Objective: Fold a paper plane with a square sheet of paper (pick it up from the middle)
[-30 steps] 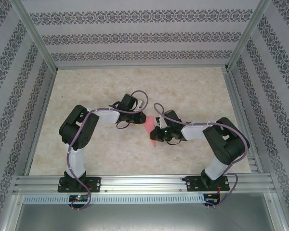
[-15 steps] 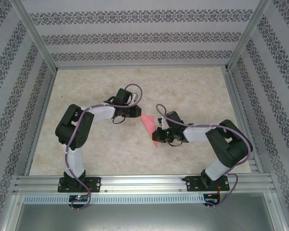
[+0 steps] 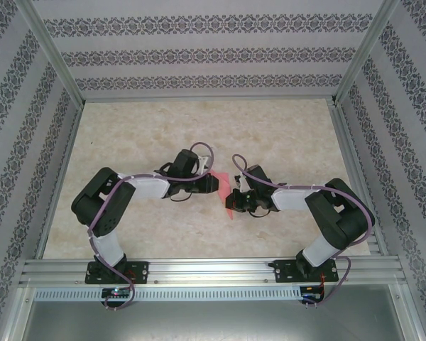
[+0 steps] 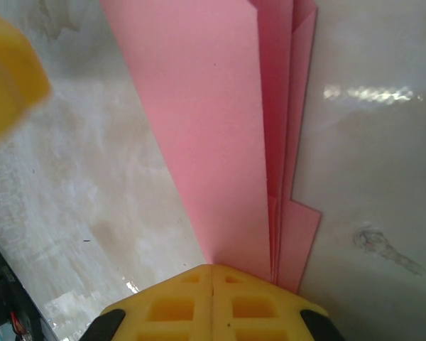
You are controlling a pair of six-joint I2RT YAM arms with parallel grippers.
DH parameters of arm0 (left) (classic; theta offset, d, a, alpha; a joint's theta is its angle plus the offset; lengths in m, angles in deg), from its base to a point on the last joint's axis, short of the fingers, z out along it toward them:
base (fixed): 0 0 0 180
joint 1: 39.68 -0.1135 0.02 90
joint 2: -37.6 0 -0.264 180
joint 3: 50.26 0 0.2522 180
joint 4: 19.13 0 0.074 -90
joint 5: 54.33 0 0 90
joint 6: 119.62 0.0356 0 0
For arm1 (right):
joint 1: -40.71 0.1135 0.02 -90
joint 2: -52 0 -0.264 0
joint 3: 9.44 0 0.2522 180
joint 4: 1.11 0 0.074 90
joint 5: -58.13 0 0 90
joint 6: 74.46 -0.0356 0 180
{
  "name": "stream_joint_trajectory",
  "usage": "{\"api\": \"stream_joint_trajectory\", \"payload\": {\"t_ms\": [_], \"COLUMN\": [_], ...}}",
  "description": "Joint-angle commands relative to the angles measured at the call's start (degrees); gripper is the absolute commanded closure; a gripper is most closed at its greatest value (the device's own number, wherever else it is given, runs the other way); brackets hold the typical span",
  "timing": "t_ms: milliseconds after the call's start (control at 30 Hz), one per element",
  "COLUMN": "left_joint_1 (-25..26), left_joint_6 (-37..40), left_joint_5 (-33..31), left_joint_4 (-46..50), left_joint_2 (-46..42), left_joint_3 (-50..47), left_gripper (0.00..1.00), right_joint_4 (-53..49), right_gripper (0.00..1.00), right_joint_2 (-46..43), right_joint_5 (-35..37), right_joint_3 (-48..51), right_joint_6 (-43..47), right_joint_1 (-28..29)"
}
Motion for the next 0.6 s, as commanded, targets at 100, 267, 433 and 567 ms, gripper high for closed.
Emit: {"api": "stream_joint_trajectory", "payload": {"t_ms": [100,267,433,567], "left_joint_1": [2.8,3.2,3.2,2.6], "left_joint_6": [-2.8,-2.8,-0.8,1.4], "left_joint_5": [1.6,2.4,-0.4,-7.1], "left_joint_4": [-5.6,-4.9,0.5,7.5], "left_joint_2": [4.2,6.5,7.4,7.4], "left_joint_3": [0.4,1.0,3.2,5.2], "left_gripper": [0.86,0.86,0.86,0.87], "right_joint_4": [-4.4,-4.8,-6.2,-9.0], "right_gripper": [1.00,1.00,1.00,1.00], "right_joint_2": [0.7,0.9,2.1,3.2], "right_joint_5": [2.3,2.3,3.2,5.2], "right_joint_3": [2.3,2.5,2.6,3.1], "right_joint_6": [-1.3,-1.0,-0.2,0.6], "right_joint_1": [0.1,0.1,0.2,0.3]}}
